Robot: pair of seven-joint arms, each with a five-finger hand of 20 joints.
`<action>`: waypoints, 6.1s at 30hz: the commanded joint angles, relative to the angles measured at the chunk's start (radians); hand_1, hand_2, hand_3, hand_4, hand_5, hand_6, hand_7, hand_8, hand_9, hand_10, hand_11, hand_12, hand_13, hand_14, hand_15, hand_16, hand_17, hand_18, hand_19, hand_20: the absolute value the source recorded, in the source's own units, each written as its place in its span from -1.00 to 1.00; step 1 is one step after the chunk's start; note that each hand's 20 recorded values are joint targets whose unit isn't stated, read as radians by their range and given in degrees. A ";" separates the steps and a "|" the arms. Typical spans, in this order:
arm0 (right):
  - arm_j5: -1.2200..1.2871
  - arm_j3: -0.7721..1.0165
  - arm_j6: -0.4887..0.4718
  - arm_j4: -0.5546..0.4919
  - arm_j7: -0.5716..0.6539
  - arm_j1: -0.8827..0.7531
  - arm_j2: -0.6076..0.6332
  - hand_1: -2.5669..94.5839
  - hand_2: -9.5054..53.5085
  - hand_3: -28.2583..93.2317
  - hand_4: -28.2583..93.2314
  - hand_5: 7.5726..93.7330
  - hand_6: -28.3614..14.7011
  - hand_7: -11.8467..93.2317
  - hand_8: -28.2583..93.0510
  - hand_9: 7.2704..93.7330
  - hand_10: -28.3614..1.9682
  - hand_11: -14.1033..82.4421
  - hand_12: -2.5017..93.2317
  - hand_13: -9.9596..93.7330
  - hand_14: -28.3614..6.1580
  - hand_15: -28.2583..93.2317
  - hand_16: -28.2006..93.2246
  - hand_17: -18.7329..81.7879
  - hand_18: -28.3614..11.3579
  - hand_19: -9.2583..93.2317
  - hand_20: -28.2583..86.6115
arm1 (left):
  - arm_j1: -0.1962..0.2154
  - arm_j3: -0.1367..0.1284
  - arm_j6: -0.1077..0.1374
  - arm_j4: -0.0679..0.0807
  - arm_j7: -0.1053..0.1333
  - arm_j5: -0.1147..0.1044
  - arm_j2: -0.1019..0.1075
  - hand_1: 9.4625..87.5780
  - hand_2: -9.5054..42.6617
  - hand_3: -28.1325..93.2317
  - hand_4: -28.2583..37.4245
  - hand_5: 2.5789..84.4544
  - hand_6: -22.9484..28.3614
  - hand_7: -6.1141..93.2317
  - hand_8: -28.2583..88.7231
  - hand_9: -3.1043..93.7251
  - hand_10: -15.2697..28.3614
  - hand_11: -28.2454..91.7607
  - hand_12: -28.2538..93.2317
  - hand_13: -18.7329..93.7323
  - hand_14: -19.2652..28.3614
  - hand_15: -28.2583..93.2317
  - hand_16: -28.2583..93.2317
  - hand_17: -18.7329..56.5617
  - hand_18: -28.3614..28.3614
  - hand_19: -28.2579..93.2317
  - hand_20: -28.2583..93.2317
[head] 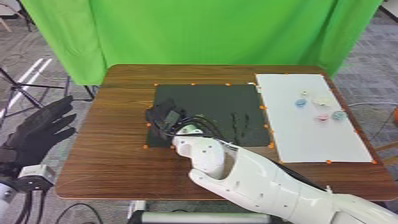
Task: Arrange flowers
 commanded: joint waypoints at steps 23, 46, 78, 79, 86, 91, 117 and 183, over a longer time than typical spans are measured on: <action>0.121 0.745 -0.139 -0.313 0.357 -0.443 0.578 -0.32 -1.00 0.93 -0.99 -0.36 0.08 -0.08 -0.78 -0.32 -0.16 -0.03 -0.36 0.00 0.03 0.44 -0.20 -0.33 -0.58 0.66 0.46 | 0.109 -0.047 0.006 -0.044 0.055 0.012 -0.118 -0.61 -0.90 0.57 -0.97 -0.56 -0.09 -0.55 -0.66 -0.62 0.06 -0.44 -0.13 -0.47 0.25 -0.41 -0.34 -0.86 0.62 -0.02 -0.37; 0.054 0.832 -0.028 -0.234 0.362 -0.628 0.641 -0.29 -1.00 0.92 -1.00 -0.39 0.16 -0.06 -0.78 -0.27 -0.11 -0.03 -0.37 0.16 0.23 0.45 -0.18 -0.27 -0.57 0.67 0.42 | 0.096 -0.035 -0.001 -0.035 0.046 0.013 -0.105 -0.60 -0.89 0.57 -0.96 -0.57 -0.09 -0.54 -0.66 -0.62 0.05 -0.44 -0.14 -0.47 0.25 -0.41 -0.34 -0.86 0.62 -0.02 -0.37; 0.083 0.640 0.253 -0.281 0.181 -0.410 0.584 0.10 -1.00 0.87 -0.96 0.50 0.39 0.17 -0.54 0.79 0.48 -0.25 0.17 0.77 0.76 0.37 0.21 0.04 -0.56 0.76 0.46 | 0.105 -0.033 0.004 -0.045 0.048 0.014 -0.114 -0.60 -0.89 0.57 -0.96 -0.57 -0.09 -0.54 -0.66 -0.62 0.06 -0.44 -0.14 -0.47 0.24 -0.41 -0.34 -0.86 0.62 -0.01 -0.37; 0.086 0.604 0.266 -0.289 0.163 -0.368 0.565 0.10 -1.00 0.87 -0.95 0.50 0.39 0.17 -0.54 0.80 0.48 -0.25 0.18 0.77 0.76 0.37 0.22 0.04 -0.56 0.76 0.46 | 0.104 -0.030 0.004 -0.046 0.046 0.014 -0.114 -0.60 -0.89 0.57 -0.96 -0.57 -0.09 -0.54 -0.66 -0.62 0.06 -0.44 -0.14 -0.47 0.24 -0.41 -0.34 -0.86 0.62 -0.01 -0.37; 0.137 0.372 0.266 -0.262 0.018 -0.114 0.369 0.08 -1.00 0.86 -0.91 0.50 0.39 0.16 -0.50 0.81 0.47 -0.27 0.18 0.78 0.74 0.36 0.23 0.04 -0.56 0.75 0.47 | 0.081 -0.007 -0.002 -0.036 0.030 0.012 -0.102 -0.60 -0.89 0.57 -0.96 -0.57 -0.09 -0.54 -0.66 -0.62 0.06 -0.44 -0.14 -0.47 0.25 -0.41 -0.34 -0.86 0.62 -0.01 -0.37; 0.123 0.235 0.236 -0.149 -0.055 0.003 0.224 0.09 -1.00 0.85 -0.92 0.50 0.40 0.15 -0.50 0.81 0.47 -0.27 0.17 0.78 0.72 0.36 0.22 0.04 -0.56 0.75 0.47 | 0.067 0.011 0.001 -0.032 0.027 0.012 -0.093 -0.61 -0.89 0.58 -0.96 -0.57 -0.09 -0.54 -0.66 -0.62 0.05 -0.44 -0.14 -0.47 0.25 -0.42 -0.34 -0.86 0.62 -0.01 -0.37; 0.015 -0.064 0.193 0.216 0.023 0.166 0.027 0.11 -1.00 0.85 -0.98 0.48 0.42 0.17 -0.54 0.80 0.52 -0.29 0.17 0.77 0.71 0.37 0.21 0.02 -0.53 0.74 0.47 | 0.026 -0.026 0.018 -0.001 0.048 -0.012 -0.039 -0.64 -0.89 0.57 -1.00 -0.56 -0.09 -0.55 -0.66 -0.62 0.06 -0.44 -0.14 -0.47 0.25 -0.41 -0.34 -0.86 0.62 -0.01 -0.37; 0.040 0.248 0.050 -0.073 0.122 0.045 0.377 -0.31 -1.00 0.94 -1.00 -0.21 0.29 -0.03 -0.82 -0.29 0.03 0.23 -0.27 0.08 0.19 0.65 -0.08 -0.33 -0.54 0.62 0.48 | 0.069 -0.033 0.017 -0.020 0.047 -0.002 -0.096 -0.64 -0.87 0.58 -1.00 -0.56 -0.08 -0.55 -0.66 -0.62 0.06 -0.44 -0.14 -0.47 0.25 -0.41 -0.35 -0.86 0.62 -0.01 -0.37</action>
